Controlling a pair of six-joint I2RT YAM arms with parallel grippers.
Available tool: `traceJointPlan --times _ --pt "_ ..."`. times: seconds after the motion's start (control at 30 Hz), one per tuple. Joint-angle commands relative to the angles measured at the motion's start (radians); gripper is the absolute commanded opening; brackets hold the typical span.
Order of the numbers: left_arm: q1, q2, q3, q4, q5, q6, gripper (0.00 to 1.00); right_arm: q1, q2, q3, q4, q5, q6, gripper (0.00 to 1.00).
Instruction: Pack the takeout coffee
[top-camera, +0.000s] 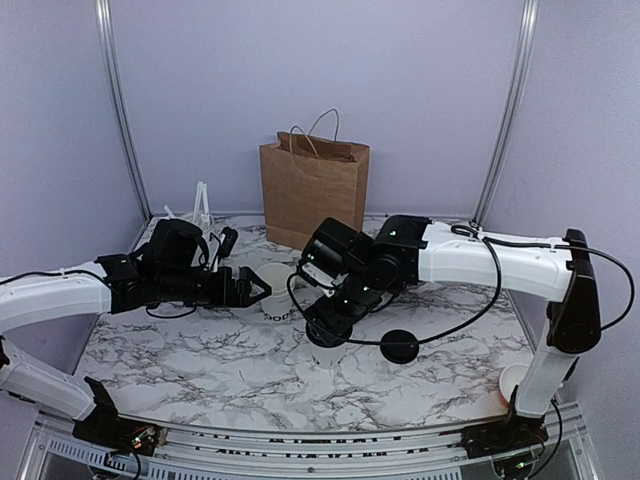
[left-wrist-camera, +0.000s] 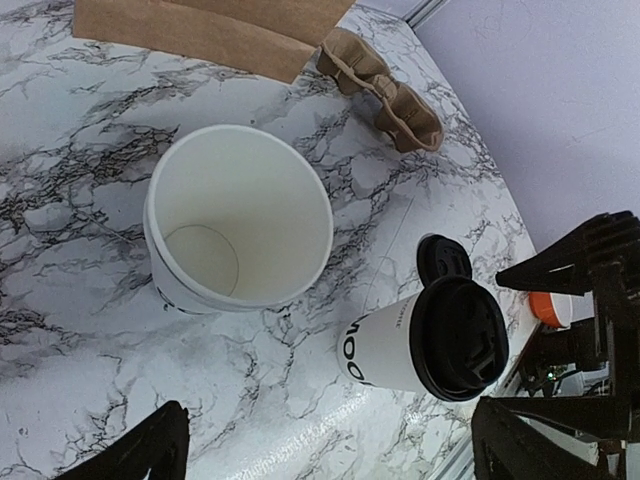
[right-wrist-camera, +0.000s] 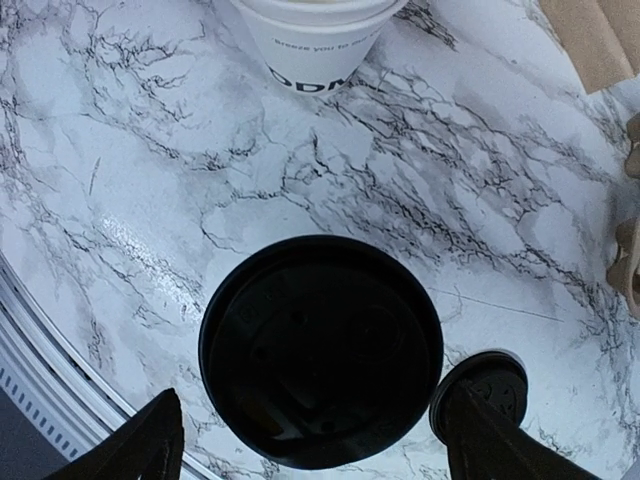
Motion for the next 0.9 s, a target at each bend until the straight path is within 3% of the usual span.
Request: traceJointPlan --times 0.0,0.43,0.87 --pt "-0.041 0.046 0.028 0.040 -0.015 -0.028 0.99 0.003 -0.097 -0.017 0.029 0.036 0.030 0.88" --pt "-0.157 0.216 0.162 0.037 -0.101 -0.062 0.99 -0.168 -0.423 -0.434 0.344 -0.223 0.140 0.80" --pt "-0.218 0.344 0.276 -0.015 -0.137 -0.045 0.99 -0.296 -0.520 -0.727 0.675 -0.422 0.310 0.63"
